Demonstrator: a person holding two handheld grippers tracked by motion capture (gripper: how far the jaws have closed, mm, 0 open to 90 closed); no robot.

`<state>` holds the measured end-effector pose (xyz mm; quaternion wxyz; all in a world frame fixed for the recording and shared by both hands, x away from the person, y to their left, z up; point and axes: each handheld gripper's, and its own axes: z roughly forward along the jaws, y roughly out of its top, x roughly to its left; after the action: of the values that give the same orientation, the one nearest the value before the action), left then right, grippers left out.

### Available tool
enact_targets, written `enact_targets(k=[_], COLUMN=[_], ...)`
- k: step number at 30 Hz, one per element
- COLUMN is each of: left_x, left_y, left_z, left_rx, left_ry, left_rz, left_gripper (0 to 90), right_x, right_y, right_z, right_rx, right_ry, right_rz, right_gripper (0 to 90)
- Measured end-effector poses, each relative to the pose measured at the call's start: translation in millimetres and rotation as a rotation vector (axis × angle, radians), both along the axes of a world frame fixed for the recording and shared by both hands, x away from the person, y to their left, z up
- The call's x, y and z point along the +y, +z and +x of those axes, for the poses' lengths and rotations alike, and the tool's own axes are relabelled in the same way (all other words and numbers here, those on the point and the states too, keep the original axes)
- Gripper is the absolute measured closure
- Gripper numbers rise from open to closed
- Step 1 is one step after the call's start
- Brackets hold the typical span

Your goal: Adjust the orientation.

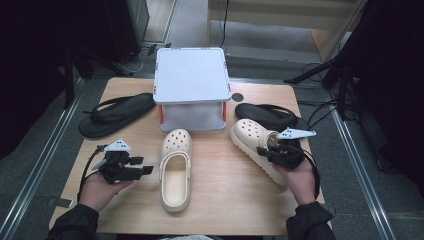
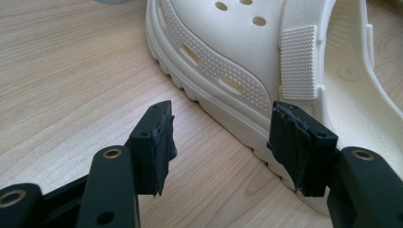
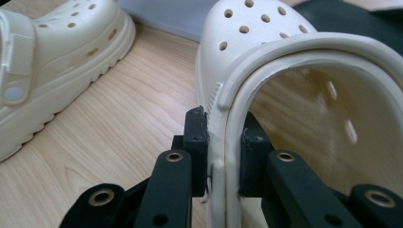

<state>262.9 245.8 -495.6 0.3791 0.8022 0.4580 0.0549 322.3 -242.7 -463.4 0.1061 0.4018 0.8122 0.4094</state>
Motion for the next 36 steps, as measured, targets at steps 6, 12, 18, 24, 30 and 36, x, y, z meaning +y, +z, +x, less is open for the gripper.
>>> enact_targets(k=[6, 12, 18, 24, 30, 36], left_x=[0.0, -0.3, -1.9, -1.6, 2.4, 1.3], left_y=[0.0, -0.6, -1.7, -2.0, -2.9, -3.5], left_z=[-0.8, -3.7, -8.0, -12.0, -15.0, -15.3], left_rx=[-0.004, -0.001, -0.001, -0.001, 0.001, -0.003], left_ry=[0.005, 0.004, 0.003, 0.007, 0.023, 0.019], left_rz=[0.003, 0.000, -0.003, -0.005, -0.010, -0.006], left_gripper=[41.1, 41.1, 41.1, 41.1, 41.1, 41.1], right_x=[21.5, 43.4, 65.4, 82.7, 92.1, 96.8], right_y=[6.5, 8.5, 6.1, 2.4, -3.2, -7.9], right_z=[-4.7, -3.5, 0.6, 3.6, 7.0, 8.8], right_rx=[-0.013, -0.016, -0.002, 0.009, 0.025, 0.035], right_ry=[0.057, 0.102, 0.149, 0.175, 0.190, 0.180], right_rz=[0.009, 0.016, 0.025, 0.006, -0.025, -0.043], right_gripper=[78.4, 78.4, 78.4, 78.4, 78.4, 78.3])
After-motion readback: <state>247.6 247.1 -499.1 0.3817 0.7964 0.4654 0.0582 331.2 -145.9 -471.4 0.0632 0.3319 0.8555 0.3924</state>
